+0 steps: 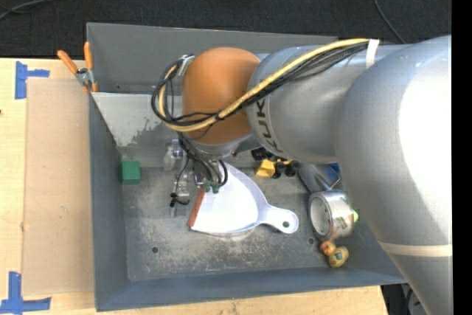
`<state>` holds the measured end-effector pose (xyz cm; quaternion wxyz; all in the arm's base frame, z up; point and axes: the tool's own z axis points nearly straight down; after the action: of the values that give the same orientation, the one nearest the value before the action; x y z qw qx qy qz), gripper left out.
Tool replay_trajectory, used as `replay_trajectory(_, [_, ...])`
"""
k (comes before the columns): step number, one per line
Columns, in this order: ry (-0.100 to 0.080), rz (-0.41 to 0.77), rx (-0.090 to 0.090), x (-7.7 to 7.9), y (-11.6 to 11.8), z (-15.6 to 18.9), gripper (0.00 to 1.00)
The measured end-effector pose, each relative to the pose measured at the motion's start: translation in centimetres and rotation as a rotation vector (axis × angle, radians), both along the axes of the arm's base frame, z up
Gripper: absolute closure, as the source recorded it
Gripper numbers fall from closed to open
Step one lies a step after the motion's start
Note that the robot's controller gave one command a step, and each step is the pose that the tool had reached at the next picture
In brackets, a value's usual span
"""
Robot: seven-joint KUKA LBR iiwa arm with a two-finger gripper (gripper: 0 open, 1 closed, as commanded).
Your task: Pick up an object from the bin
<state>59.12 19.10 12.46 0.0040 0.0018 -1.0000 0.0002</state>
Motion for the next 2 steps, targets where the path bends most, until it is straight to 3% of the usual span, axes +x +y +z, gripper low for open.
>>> replay_trajectory(1, [-0.007, -0.004, 0.001, 0.2, -0.1, 0.5, 0.00])
replay_trajectory(2, [-0.004, 0.126, 0.004, -3.6, -9.4, -5.1, 0.00])
